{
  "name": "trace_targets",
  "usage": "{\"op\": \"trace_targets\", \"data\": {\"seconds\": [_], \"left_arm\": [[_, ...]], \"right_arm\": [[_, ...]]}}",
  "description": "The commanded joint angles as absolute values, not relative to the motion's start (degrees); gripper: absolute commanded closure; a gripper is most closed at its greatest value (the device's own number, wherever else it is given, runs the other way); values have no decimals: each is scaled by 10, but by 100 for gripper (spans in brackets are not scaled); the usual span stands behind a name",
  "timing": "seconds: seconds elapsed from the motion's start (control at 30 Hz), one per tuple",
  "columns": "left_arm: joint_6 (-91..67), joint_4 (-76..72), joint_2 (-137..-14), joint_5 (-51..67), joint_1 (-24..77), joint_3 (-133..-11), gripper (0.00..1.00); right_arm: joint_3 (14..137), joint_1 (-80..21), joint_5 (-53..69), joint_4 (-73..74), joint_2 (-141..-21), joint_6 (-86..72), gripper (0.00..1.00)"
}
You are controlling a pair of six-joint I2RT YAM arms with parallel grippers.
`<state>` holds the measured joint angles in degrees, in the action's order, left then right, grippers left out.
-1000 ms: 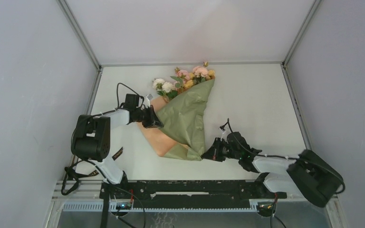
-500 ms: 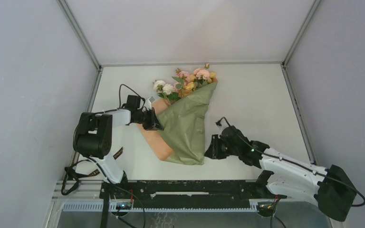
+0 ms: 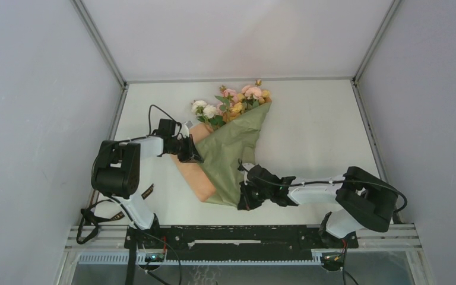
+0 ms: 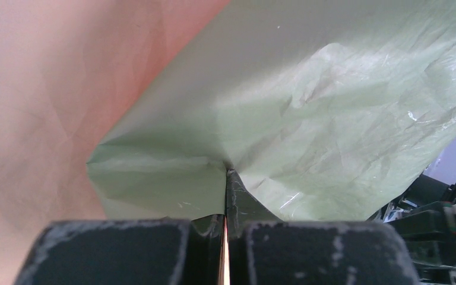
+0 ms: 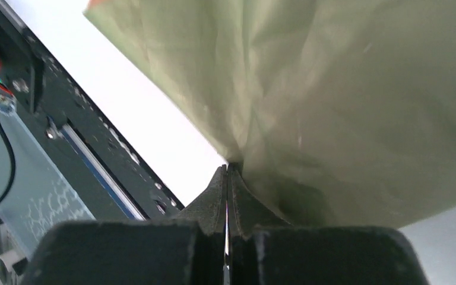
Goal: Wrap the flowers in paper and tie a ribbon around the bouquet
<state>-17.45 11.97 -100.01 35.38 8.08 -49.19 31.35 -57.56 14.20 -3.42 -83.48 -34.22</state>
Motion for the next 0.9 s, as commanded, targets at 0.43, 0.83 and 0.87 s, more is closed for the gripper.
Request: {"op": "trace_targets", "data": {"seconds": [0.43,0.83,0.87], "left_arm": [[-163,104,-991,341,84,-494,100],[-132,230,-935,299,76,-545,49],[-143,242,-916,279,65,-543,37]], "right_arm": [[474,-537,140,28,-781,-270,100],[544,-483,92,-26,-1011,-316,100],[544,-485,88,-25,-1013,-318,100]]}}
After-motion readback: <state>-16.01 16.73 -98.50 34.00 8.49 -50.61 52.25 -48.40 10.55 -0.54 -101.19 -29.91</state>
